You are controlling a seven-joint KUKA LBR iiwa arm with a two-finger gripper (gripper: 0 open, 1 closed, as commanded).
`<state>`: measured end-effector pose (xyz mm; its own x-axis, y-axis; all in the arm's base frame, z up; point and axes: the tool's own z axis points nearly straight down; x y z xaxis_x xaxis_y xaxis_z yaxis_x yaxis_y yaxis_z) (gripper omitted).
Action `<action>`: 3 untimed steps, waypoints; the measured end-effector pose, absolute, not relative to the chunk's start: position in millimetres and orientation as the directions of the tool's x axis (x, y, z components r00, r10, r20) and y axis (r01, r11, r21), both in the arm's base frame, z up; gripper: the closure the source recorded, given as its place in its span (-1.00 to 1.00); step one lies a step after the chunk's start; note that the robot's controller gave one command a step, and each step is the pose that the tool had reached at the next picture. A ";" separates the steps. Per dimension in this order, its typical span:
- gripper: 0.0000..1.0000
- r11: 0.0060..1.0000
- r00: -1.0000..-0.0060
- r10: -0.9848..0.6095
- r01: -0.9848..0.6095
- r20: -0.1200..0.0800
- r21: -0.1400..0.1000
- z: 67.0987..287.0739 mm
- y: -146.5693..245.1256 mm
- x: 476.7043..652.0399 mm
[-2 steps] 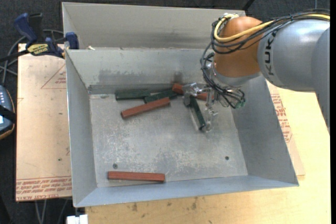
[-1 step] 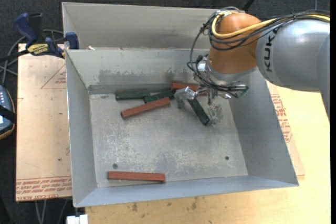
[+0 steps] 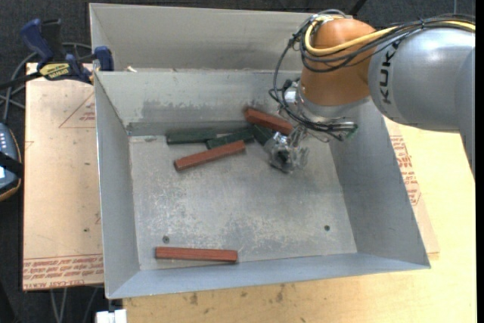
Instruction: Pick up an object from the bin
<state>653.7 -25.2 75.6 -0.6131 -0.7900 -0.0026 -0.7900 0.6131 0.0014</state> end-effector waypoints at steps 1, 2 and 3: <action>1.00 0.767 -0.767 -0.641 -0.642 -0.004 0.003 101.4 50.8 628.5; -1.00 0.769 -0.769 -0.639 -0.639 -0.002 0.001 100.8 48.4 628.5; -1.00 0.792 -0.792 -0.610 -0.610 -0.005 0.000 81.3 42.9 650.6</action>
Offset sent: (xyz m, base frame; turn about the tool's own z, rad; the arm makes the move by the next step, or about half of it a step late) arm -0.0252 0.0722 0.0254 0.2180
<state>650.6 42.9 81.3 -0.7924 -0.6099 -0.0054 -0.6099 0.7924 0.0000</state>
